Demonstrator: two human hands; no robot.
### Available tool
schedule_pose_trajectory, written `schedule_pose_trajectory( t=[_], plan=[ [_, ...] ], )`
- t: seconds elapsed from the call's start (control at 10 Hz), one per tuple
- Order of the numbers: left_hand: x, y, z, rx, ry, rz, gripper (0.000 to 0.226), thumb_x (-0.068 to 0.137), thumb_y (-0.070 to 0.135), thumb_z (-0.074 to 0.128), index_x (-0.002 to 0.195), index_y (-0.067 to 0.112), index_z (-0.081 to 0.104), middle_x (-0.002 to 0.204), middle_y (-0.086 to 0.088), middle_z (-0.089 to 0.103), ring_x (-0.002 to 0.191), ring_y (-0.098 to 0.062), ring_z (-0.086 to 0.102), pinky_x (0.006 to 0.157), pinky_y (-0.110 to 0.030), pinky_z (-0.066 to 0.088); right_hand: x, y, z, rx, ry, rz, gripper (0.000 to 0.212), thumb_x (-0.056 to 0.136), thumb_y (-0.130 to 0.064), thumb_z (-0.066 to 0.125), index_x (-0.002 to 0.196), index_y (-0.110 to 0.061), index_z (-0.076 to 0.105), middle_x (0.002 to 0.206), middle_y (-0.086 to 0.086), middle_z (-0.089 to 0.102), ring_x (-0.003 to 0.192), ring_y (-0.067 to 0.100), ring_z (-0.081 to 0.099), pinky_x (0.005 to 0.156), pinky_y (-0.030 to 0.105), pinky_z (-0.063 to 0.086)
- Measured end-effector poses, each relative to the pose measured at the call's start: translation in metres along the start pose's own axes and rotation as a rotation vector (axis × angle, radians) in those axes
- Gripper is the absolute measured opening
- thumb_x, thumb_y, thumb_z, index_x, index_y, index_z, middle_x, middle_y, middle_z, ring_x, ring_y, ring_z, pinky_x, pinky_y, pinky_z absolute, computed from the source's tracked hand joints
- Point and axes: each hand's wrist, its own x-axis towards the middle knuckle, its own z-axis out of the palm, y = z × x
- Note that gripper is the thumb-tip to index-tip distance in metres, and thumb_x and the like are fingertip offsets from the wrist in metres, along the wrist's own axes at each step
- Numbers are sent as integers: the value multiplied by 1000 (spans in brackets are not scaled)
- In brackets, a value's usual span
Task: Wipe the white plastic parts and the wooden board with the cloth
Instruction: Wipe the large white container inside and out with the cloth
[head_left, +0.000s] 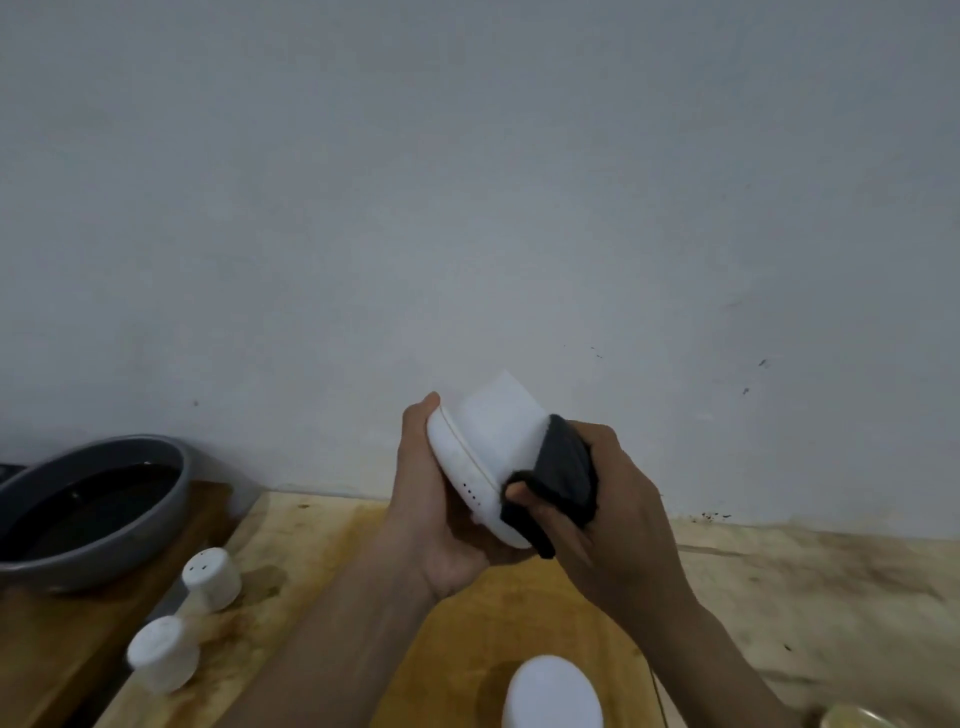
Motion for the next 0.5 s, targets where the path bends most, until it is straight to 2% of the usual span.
schedule_pose_trajectory(
  t=[0.1,0.2,0.3,0.4,0.5],
  plan=[
    [-3,-21,7,115,130,115,75,79,84,50,117,25,74,107,-9,79,104,-31,73,92,-54,57,-2,-8,4,53,113,100,42,74,-86,47,92,-48,44,85,-20,58,69,7,59,49,18,43],
    [-11,-26,4,192,153,206,80,71,89,53,124,31,67,111,-6,78,98,-24,76,84,-51,61,-2,-16,12,59,168,97,42,78,-78,53,85,-38,45,79,-16,57,67,6,59,48,21,46],
    [-17,-9,-1,-1,96,-18,50,100,62,41,132,28,60,104,-5,80,60,-19,74,58,-37,62,-6,-7,10,10,35,-49,32,82,-63,63,99,-40,49,82,-24,57,74,-3,58,58,11,47],
    [-26,4,-12,21,112,-37,60,103,59,37,148,20,49,142,-11,57,66,-23,69,64,-38,58,-9,1,4,104,-115,-36,27,81,-55,66,97,-42,50,82,-21,61,72,-4,58,57,5,41],
    [-21,-8,-23,251,158,125,82,83,89,39,135,29,58,129,-1,72,89,-22,73,75,-41,60,-1,-12,14,242,-66,107,27,85,-54,68,79,-34,51,69,-18,58,58,2,54,49,9,37]
  ],
)
